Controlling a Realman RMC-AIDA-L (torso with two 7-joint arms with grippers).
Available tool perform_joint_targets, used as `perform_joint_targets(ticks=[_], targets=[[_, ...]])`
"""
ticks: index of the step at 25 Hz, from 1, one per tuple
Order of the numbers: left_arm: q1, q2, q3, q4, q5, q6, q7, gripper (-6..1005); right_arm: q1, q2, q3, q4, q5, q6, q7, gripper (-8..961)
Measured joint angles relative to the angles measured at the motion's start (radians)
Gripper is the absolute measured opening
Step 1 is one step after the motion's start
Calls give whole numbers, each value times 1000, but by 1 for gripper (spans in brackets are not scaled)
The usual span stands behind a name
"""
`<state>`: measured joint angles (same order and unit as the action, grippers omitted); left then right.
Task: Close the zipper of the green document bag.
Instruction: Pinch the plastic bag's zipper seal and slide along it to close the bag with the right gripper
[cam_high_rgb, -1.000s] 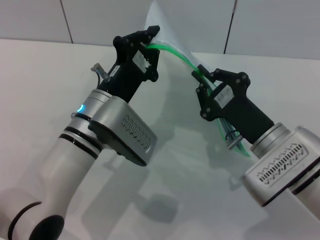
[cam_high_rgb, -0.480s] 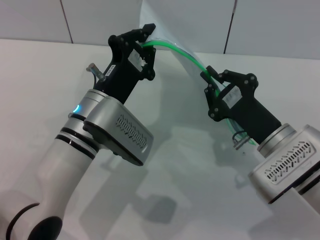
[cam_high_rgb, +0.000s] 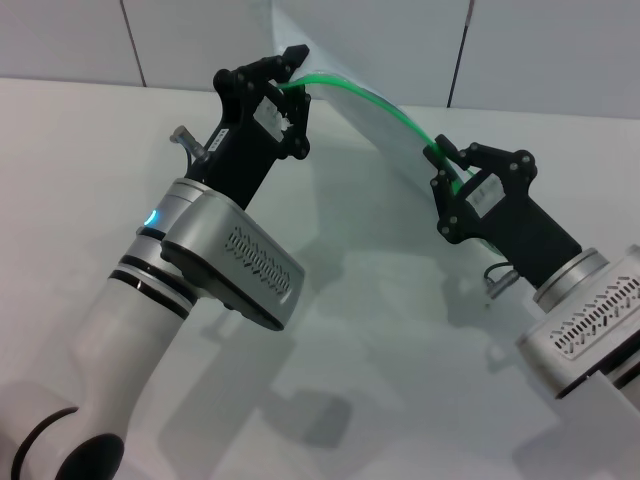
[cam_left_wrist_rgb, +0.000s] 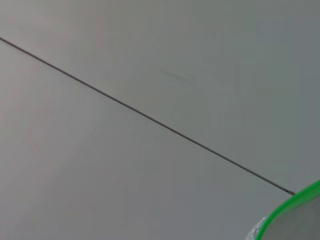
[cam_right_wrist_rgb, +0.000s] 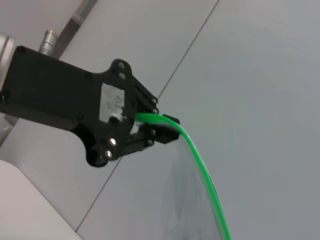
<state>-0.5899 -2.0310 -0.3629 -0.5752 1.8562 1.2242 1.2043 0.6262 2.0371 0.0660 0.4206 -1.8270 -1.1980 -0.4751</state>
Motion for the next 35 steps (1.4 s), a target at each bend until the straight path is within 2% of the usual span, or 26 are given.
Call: perform_joint_targets(ticks=[25, 35], targets=[[2, 0, 2, 3, -2, 11, -5, 54, -16, 0, 2, -90, 52, 11, 60, 89], [2, 0, 2, 3, -1, 11, -5, 54, -17, 0, 28, -121, 54, 57, 60, 94]])
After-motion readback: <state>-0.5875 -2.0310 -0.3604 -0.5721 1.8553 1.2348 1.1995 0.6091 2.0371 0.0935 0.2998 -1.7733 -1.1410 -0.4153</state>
